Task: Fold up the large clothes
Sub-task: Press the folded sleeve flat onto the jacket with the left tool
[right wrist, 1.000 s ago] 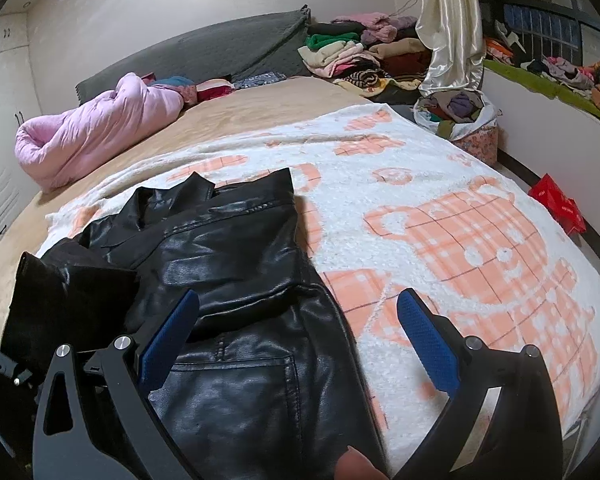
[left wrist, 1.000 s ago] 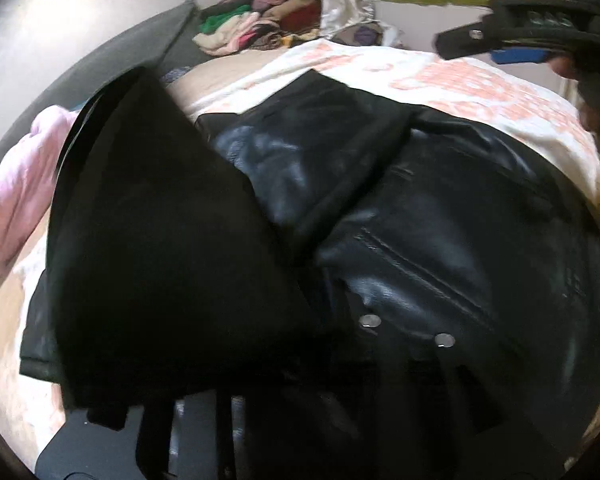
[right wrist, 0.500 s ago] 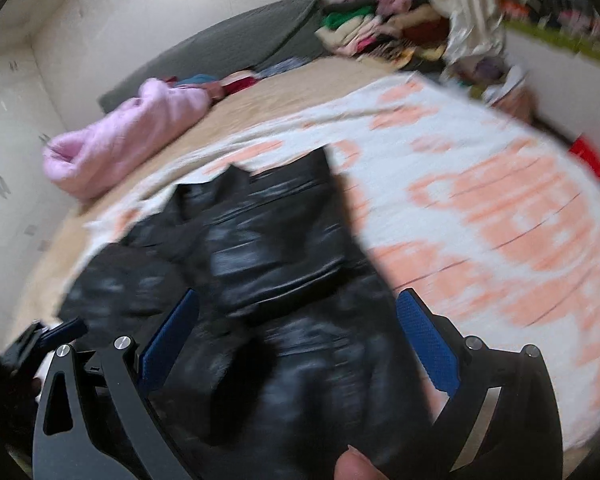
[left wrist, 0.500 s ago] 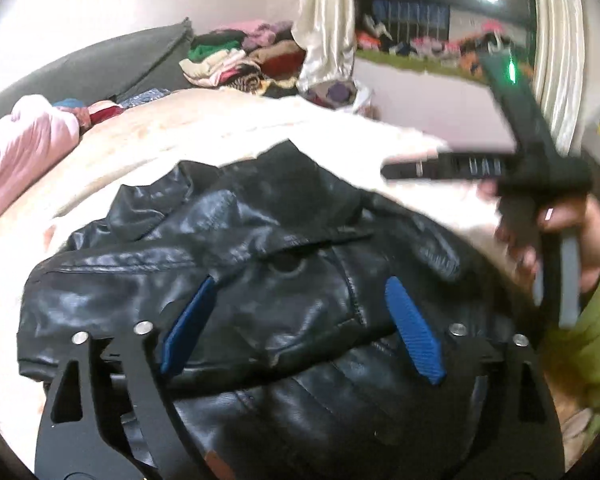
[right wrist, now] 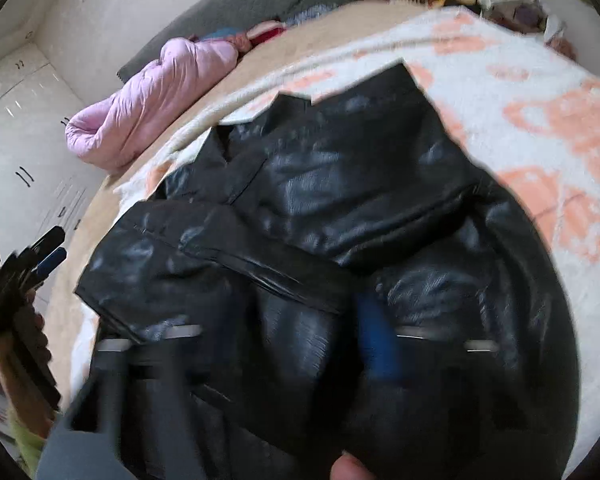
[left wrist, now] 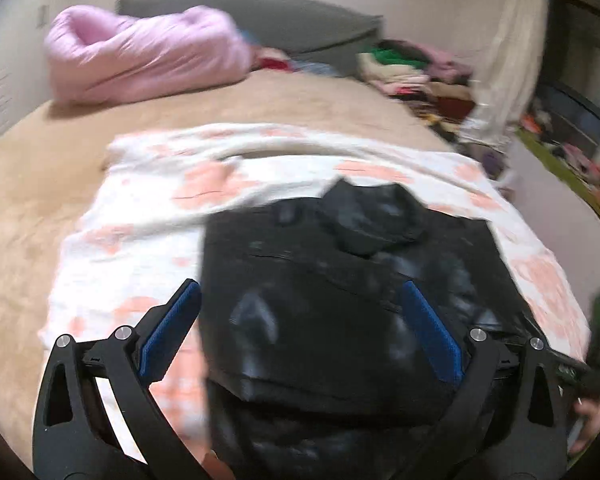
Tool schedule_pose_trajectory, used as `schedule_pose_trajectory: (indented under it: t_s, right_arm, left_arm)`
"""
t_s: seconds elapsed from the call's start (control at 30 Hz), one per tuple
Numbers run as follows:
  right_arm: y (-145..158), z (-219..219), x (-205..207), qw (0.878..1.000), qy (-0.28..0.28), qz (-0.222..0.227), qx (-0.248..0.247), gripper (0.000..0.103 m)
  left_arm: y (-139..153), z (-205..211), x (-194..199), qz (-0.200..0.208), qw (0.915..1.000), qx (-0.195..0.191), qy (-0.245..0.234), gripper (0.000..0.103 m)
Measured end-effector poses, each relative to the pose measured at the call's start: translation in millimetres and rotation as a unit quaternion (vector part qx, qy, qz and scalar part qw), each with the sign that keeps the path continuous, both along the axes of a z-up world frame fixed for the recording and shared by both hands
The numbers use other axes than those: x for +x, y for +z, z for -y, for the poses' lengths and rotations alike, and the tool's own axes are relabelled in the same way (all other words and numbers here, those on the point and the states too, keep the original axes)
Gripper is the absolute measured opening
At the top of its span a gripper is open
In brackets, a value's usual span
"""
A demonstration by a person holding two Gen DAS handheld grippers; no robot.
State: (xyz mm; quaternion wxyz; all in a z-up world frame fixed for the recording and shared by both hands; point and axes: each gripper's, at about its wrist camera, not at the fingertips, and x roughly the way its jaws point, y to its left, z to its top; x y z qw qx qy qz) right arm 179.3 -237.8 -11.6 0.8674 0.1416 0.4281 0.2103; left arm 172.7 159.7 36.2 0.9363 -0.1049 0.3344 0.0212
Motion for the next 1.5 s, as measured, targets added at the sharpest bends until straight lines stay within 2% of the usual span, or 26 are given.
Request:
schedule_pose_trajectory:
  t_s: [0.07, 0.1, 0.23, 0.37, 0.43, 0.5, 0.53, 0.6, 0.7, 0.8, 0.87, 1.03, 1.17, 1.2, 1.27, 1.33, 1.37, 1.5]
  right_arm:
    - [13, -3, -2, 0.999, 0.013, 0.032, -0.009, 0.033]
    - [23, -7, -3, 0.998, 0.030, 0.054, -0.017, 0.007]
    - [65, -16, 1, 0.988, 0.056, 0.130, -0.063, 0.006]
    - [111, -24, 8, 0.968, 0.094, 0.206, -0.110, 0.006]
    - [122, -26, 10, 0.958, 0.107, 0.229, -0.136, 0.006]
    - [127, -25, 12, 0.946, 0.122, 0.250, -0.165, 0.006]
    - [126, -23, 12, 0.942, 0.126, 0.255, -0.175, 0.007]
    - [118, -21, 15, 0.937, 0.130, 0.257, -0.199, 0.007]
    - [105, -17, 19, 0.936, 0.127, 0.247, -0.215, 0.007]
    - [94, -12, 25, 0.942, 0.121, 0.230, -0.214, 0.007]
    - [87, -12, 29, 0.944, 0.120, 0.219, -0.215, 0.008]
    - [71, -11, 37, 0.950, 0.113, 0.191, -0.221, 0.010]
    - [58, -6, 39, 0.956, 0.103, 0.169, -0.218, 0.010]
    - [55, -5, 39, 0.957, 0.102, 0.163, -0.218, 0.013]
    - [51, -4, 40, 0.959, 0.096, 0.139, -0.226, 0.028]
    - [51, 1, 36, 0.961, 0.084, 0.127, -0.231, 0.085]
    - [54, 5, 31, 0.960, 0.067, 0.139, -0.235, 0.088]
    - [67, 13, 20, 0.961, 0.044, 0.165, -0.216, 0.086]
  left_arm:
    - [0, -17, 5, 0.003, 0.9998, -0.001, 0.021, 0.093]
    - [-1, -24, 6, 0.002, 0.9996, -0.012, 0.027, 0.093]
    - [-14, -52, 7, 0.000, 0.9960, -0.071, 0.054, 0.093]
    - [-19, -50, 10, 0.000, 0.9961, -0.074, 0.047, 0.080]
    - [-20, -44, 12, 0.004, 0.9968, -0.071, 0.036, 0.069]
    - [-25, -31, 17, 0.002, 0.9979, -0.063, 0.017, 0.047]
    - [-27, -25, 19, -0.001, 0.9983, -0.057, 0.010, 0.043]
    - [-35, -10, 25, -0.011, 0.9988, -0.044, -0.017, 0.027]
    - [-50, 10, 34, -0.041, 0.9979, -0.024, -0.043, 0.022]
    - [-69, 24, 41, -0.084, 0.9948, 0.009, -0.057, 0.022]
    - [-75, 24, 43, -0.094, 0.9940, 0.007, -0.055, 0.022]
    - [-84, 18, 45, -0.105, 0.9930, -0.004, -0.055, 0.022]
    - [-84, 21, 43, -0.105, 0.9929, 0.010, -0.055, 0.022]
    - [-85, 21, 42, -0.105, 0.9929, 0.012, -0.055, 0.022]
    - [-84, 20, 42, -0.106, 0.9928, 0.014, -0.054, 0.022]
    - [-83, 19, 41, -0.106, 0.9928, 0.014, -0.054, 0.022]
    - [-83, 19, 42, -0.106, 0.9928, 0.014, -0.054, 0.022]
    - [-83, 21, 43, -0.107, 0.9927, 0.020, -0.053, 0.022]
